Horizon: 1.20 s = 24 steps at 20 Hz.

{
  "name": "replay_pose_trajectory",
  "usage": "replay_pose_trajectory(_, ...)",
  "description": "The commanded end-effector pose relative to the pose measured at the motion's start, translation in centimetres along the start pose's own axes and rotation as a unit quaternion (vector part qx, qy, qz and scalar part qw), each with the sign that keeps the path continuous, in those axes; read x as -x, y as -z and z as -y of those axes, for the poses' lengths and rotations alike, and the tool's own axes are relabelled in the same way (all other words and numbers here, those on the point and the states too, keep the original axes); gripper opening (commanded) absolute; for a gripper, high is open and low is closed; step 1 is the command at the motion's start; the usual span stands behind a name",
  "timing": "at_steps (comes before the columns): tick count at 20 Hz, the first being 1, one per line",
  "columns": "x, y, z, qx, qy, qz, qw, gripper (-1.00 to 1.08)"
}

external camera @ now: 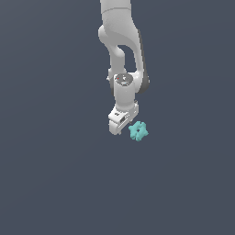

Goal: Pick up the object and move it to a goal position.

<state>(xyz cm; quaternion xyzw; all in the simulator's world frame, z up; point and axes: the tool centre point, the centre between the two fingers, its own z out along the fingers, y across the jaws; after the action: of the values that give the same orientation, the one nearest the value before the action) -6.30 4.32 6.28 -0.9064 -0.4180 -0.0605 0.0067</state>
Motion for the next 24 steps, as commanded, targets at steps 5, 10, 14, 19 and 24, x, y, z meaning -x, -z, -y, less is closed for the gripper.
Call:
replay_pose_trajectory(5, -0.3, -1.1, 2.2, 0.000, 0.084, -0.016, 0.9963, 1.08)
replay_pose_trajectory(10, -0.4, -1.6, 3.3, 0.001, 0.123, -0.024, 0.9921, 1.08)
replay_pose_trajectory(14, -0.5, -1.7, 3.7, 0.001, 0.139, -0.028, 0.9899, 1.08)
replay_pose_trajectory(19, -0.5, -1.8, 3.8, 0.001, 0.140, -0.028, 0.9897, 1.08)
replay_pose_trajectory(24, -0.5, -2.7, 3.8, 0.001, 0.141, -0.028, 0.9896, 1.08)
